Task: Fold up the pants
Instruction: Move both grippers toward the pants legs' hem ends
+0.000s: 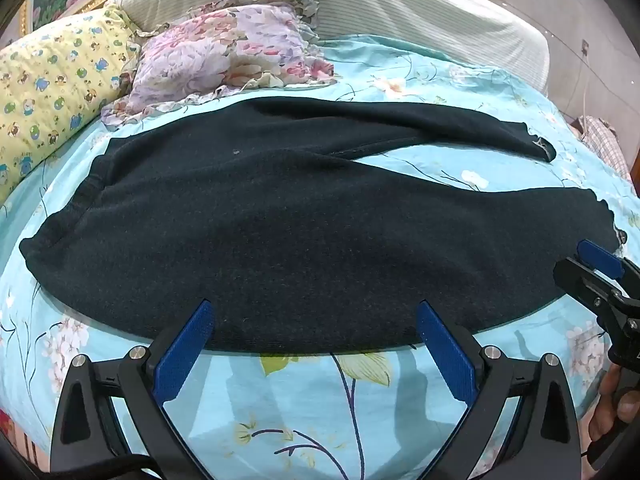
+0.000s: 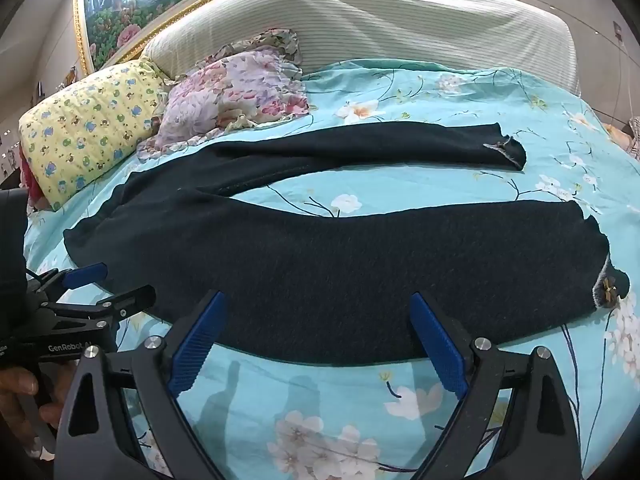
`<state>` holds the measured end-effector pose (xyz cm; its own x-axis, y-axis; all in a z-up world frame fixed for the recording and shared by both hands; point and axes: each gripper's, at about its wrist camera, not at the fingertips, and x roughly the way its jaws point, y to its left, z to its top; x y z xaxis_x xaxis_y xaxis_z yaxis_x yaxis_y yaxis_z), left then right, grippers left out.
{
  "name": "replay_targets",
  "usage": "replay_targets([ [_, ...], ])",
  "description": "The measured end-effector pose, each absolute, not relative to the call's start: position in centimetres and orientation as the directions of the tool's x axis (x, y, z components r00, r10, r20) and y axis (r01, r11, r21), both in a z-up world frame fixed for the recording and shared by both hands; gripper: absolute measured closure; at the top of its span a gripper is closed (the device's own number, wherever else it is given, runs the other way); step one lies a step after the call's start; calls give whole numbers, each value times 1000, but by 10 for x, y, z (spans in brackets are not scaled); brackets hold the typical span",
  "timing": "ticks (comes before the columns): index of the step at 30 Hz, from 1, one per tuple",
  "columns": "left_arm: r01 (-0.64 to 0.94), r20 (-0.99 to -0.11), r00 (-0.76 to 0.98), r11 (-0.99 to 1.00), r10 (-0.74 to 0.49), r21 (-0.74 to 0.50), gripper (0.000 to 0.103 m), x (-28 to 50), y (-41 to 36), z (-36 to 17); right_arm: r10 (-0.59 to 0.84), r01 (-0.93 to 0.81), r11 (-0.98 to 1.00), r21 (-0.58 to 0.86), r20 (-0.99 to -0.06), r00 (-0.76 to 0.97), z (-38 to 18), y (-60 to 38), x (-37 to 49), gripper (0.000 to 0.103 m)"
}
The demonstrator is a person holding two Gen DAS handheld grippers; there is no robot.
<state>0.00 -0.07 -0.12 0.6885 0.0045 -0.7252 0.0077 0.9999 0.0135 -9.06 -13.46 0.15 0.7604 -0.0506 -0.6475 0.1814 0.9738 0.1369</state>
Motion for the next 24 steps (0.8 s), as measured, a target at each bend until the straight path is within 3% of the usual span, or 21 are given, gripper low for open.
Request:
replay_targets([
  [24,66,-740,672,998,-34,14,2,4,-5,1,-39,185,970,158,-649,760,3,-130,-92,10],
])
